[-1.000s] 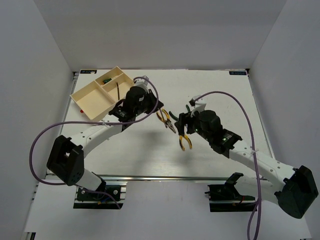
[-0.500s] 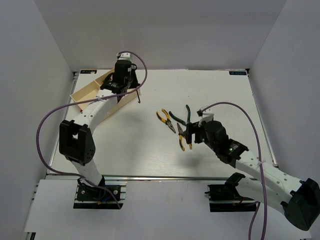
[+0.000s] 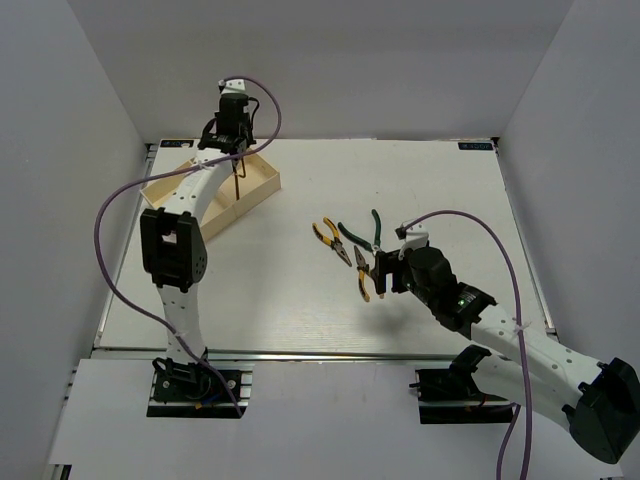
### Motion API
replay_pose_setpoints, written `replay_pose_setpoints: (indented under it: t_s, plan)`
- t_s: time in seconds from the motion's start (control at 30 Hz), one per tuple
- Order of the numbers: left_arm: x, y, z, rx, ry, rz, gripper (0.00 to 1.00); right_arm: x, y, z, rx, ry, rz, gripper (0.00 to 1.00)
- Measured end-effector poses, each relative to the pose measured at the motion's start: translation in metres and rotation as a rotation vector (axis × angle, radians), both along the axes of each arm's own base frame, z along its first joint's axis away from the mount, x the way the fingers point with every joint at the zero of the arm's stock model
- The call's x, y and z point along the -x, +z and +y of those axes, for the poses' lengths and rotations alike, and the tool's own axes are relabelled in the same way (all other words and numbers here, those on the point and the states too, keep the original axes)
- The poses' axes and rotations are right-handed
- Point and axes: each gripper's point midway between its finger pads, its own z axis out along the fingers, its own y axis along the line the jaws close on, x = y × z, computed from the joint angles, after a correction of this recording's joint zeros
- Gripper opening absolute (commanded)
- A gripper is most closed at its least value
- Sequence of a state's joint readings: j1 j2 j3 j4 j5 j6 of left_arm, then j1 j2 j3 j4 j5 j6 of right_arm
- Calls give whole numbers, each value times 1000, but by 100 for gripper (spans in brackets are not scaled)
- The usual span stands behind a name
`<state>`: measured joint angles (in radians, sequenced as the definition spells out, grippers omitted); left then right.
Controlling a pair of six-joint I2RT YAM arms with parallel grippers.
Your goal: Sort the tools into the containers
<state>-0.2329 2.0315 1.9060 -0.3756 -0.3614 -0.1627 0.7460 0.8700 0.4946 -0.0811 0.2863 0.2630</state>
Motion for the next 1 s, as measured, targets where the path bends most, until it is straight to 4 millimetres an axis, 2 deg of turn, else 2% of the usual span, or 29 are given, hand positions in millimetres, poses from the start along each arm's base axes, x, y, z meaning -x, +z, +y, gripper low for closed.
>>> replay_pose_setpoints:
  t_s: [0.17, 0.3, 0.4, 0.5, 0.63, 0.7, 0.73, 0.9, 1.0]
  plan:
    - [-20, -48, 15, -85, 17, 82, 0, 0, -1, 0, 3, -1, 4, 85]
    - [-20, -82, 25, -136, 22, 160, 0, 0, -7, 0, 13, -4, 22, 86]
    - [-18, -96, 29, -152, 25, 196, 3, 1, -11, 0, 19, -8, 38, 86]
    - [-16, -106, 33, -161, 28, 228, 25, 1, -12, 0, 18, -10, 41, 86]
    - [-12, -111, 35, -162, 27, 254, 61, 0, -12, -1, 17, -14, 41, 86]
    - [-11, -111, 35, -156, 27, 256, 68, 0, -12, -1, 18, -15, 42, 86]
    - [-11, -111, 35, -152, 29, 256, 76, 1, -12, -1, 17, -15, 42, 86]
    - [-4, -100, 31, -119, 21, 250, 91, 1, -12, -1, 14, -16, 43, 85]
    - [15, -82, 29, -82, 7, 242, 94, 0, -13, -1, 16, -16, 46, 82]
